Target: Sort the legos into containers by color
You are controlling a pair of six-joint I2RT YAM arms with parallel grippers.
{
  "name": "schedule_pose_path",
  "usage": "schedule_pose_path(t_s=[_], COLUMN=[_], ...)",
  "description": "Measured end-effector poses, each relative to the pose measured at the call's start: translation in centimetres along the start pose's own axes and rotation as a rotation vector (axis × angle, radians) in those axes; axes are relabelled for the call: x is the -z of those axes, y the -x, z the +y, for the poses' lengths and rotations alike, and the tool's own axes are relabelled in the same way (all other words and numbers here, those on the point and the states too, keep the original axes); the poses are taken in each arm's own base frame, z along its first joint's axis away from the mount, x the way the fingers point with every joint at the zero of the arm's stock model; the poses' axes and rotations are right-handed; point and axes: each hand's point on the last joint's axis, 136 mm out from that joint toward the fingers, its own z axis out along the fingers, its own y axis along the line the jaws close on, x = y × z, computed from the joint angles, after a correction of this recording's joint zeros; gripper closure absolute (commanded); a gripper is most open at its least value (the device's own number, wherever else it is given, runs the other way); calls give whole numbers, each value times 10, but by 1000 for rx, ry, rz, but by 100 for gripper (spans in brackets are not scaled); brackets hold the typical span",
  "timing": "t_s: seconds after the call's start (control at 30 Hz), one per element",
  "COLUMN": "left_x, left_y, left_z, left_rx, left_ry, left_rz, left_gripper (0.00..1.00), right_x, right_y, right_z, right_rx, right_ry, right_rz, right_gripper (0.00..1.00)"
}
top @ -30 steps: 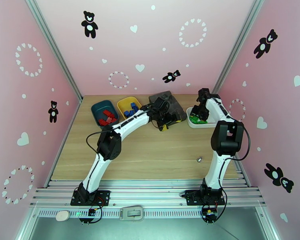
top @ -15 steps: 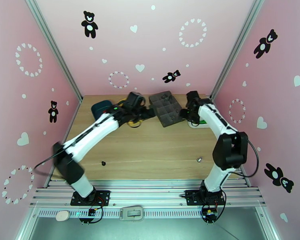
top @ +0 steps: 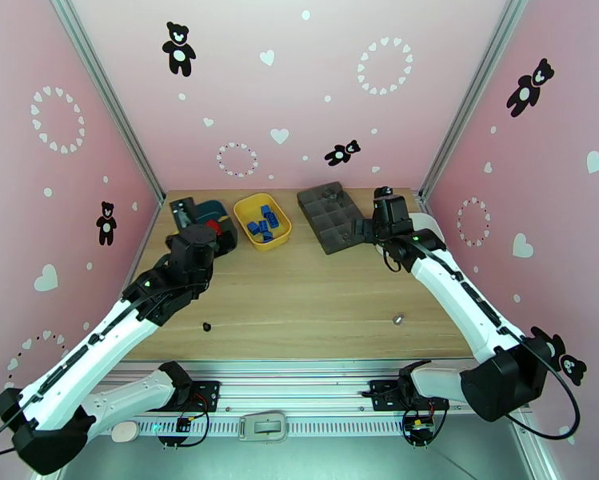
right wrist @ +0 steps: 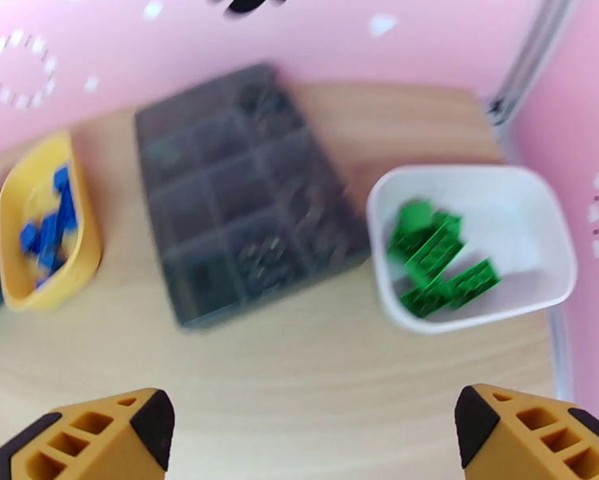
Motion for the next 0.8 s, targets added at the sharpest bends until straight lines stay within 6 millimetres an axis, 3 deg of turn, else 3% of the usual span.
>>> schedule_pose_path(t_s=[0.2,0.27,0.33,0.5,0.63,0.7,0.8], left_x=[-40,-51,-62,-80,-89,-95,-107], left_y=[1,-9,-33,-107,-155,-168,-180], left_z=[68,78,92,140,156,160,160], left_rx=[-10,-36,-62,-118,-161,-157,-131], left_ry=[323,378,423,517,468,441,399], left_rz=[-6,-2,18,115,164,165,144], left_gripper=[2,2,2,2,2,2,2], right_x=[-13,-19,-28,-57,-77,-84,-96], right_y=[16,18,14,-30,-93,-115,-124], right_z=[-16,-22,-33,-68,-93,-100,-99], right_rx=[-47,-58,-56,-12,33,54,81], right_ry=[-58,-68,-99,-195,-244,-254,-244], right_rz=[-93,-119,-142,-77,-6,19,-1], right_gripper=[1,1,1,1,1,1,1])
